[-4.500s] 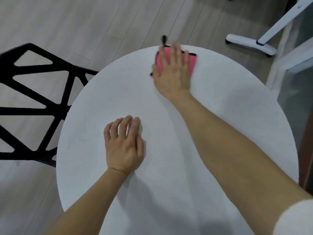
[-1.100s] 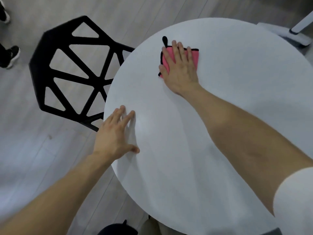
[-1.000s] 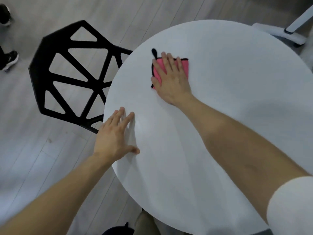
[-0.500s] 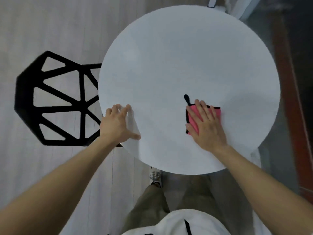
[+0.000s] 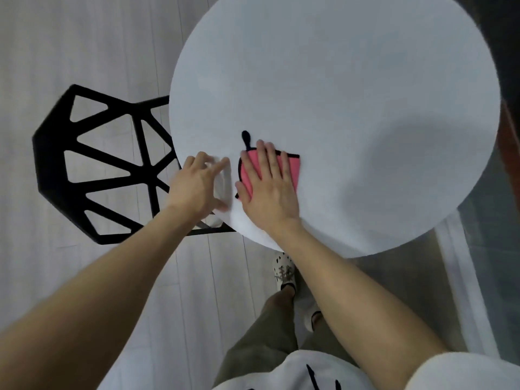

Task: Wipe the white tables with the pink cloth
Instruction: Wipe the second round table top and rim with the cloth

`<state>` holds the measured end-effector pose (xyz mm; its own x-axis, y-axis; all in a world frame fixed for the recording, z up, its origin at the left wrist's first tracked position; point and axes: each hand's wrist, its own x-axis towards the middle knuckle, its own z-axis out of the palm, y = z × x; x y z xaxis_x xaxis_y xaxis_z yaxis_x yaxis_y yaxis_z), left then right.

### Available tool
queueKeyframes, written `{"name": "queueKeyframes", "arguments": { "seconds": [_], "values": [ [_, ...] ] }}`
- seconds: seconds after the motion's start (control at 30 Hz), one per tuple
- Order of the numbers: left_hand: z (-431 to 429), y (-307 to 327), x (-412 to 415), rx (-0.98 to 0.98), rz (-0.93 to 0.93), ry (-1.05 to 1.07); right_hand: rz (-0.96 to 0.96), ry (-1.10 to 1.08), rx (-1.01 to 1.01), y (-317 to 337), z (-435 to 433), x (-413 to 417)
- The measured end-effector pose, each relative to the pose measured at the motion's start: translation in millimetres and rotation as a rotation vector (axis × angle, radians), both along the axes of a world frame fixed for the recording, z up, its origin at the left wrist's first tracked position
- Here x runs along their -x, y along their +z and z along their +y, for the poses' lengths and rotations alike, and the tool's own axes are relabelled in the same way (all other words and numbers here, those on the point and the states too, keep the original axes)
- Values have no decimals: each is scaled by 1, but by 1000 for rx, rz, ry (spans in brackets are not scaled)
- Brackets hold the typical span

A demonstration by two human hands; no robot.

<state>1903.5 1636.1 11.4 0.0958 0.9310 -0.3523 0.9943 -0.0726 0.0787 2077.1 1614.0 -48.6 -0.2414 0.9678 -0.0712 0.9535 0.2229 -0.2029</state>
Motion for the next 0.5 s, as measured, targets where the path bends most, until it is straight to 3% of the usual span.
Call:
{"name": "queueKeyframes", "arguments": {
  "seconds": [0.1, 0.17, 0.3, 0.5],
  "values": [
    [2, 2, 0, 22, -5, -9, 11, 181, 18, 0, -47, -35],
    [3, 4, 1, 38, 2, -20, -11, 165, 27, 1, -66, -76],
    [4, 3, 2, 38, 22, -50, -82, -107, 52, 4, -76, -133],
    [8, -14, 11, 38, 21, -133, -98, -403, -3, -5, -71, -106]
  ]
}}
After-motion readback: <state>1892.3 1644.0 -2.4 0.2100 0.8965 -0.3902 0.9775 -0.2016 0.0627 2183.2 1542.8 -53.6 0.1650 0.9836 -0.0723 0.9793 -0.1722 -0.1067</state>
